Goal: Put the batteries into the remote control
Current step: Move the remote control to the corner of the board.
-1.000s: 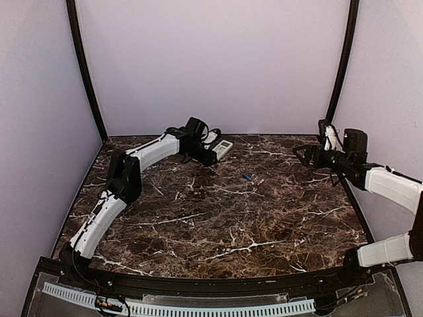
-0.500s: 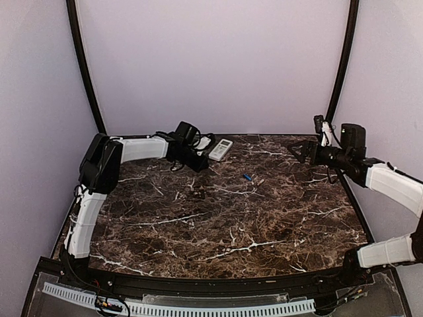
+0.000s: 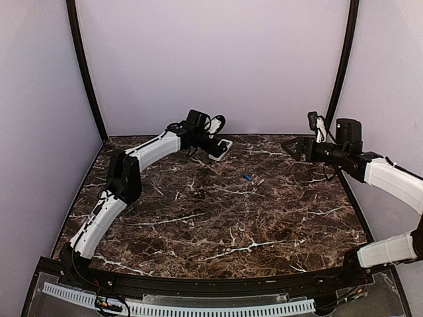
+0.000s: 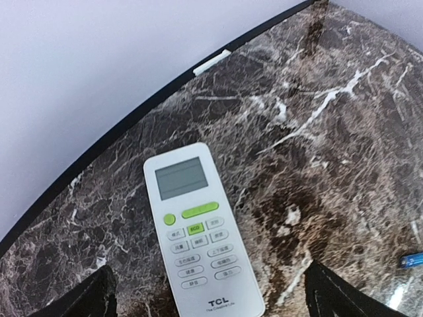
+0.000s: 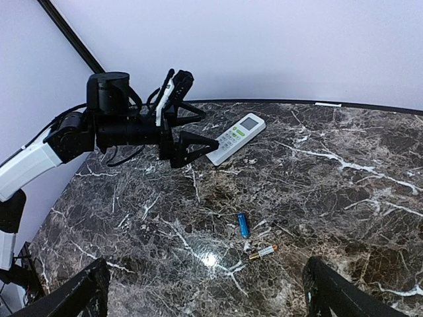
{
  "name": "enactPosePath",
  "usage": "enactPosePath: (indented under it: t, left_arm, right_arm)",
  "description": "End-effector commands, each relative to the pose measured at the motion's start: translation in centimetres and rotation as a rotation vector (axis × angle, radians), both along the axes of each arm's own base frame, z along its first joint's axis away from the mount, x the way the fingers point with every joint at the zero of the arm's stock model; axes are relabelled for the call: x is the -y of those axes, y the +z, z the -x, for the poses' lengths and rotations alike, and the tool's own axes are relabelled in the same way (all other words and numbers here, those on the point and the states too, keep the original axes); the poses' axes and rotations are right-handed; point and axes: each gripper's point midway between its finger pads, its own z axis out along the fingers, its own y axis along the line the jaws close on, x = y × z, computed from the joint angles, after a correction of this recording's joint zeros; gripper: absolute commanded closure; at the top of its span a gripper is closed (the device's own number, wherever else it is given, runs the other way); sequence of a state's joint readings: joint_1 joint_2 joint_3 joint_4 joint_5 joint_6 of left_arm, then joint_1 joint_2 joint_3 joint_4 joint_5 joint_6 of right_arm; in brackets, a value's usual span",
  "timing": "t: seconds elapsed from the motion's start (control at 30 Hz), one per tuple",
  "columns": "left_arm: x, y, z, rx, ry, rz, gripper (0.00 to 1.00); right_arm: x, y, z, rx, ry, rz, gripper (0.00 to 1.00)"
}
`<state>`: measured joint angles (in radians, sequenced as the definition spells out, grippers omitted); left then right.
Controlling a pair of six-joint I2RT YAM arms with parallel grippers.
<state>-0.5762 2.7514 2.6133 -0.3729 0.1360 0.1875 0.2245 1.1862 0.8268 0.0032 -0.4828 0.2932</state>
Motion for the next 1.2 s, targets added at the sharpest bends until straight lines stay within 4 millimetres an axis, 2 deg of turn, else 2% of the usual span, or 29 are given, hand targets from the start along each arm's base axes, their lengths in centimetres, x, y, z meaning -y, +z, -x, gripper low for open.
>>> enactPosePath:
  t: [0.0, 0.1, 0.2, 0.3, 0.4, 0.67, 0.8, 0.9, 1.07, 1.17]
  left_arm:
    - [-1.3, -1.0, -1.0, 0.023, 0.021, -0.061, 0.01]
    - [-1.5, -0.8, -1.2, 0.03, -0.012, -0.051, 0.01]
    - [-1.7, -1.6, -0.5, 0.018, -0.081, -0.084, 0.01]
    - [-2.2, -3.5, 0.7, -0.019, -0.143, -0.16, 0.01]
    - [-2.9, -5.0, 1.0, -0.016, -0.169, -0.238, 0.01]
    - [-1.8, -3.9, 0.5, 0.039, -0.181, -0.207, 0.01]
    - [-0.9, -4.5, 1.5, 0.035, -0.227, -0.233, 0.02]
    - [-0.1, -5.1, 2.8, 0.019, -0.278, -0.249, 0.06]
    - [-0.2, -5.1, 2.6, 0.024, -0.259, -0.257, 0.17]
    - [-0.2, -5.1, 2.5, 0.021, -0.248, -0.253, 0.27]
  right_arm:
    - [-0.7, 0.3, 0.3, -0.019, 0.026, 0.014, 0.01]
    - [-0.7, 0.1, 0.4, -0.024, 0.028, 0.024, 0.01]
    - [-0.7, -0.1, 0.5, -0.033, 0.029, 0.029, 0.01]
    - [-0.7, -0.4, 0.5, -0.044, 0.031, 0.04, 0.01]
    - [-0.6, -0.5, 0.6, -0.048, 0.033, 0.055, 0.01]
    - [-0.4, -0.8, 0.4, -0.049, 0.027, 0.077, 0.02]
    - [-0.3, -1.1, 0.1, -0.054, 0.023, 0.093, 0.01]
    - [-0.8, -1.1, -0.4, -0.079, 0.03, 0.066, 0.01]
    - [-1.9, -0.9, -0.9, -0.107, 0.047, 0.039, 0.02]
    - [-2.5, -0.9, -1.3, -0.107, 0.036, 0.019, 0.02]
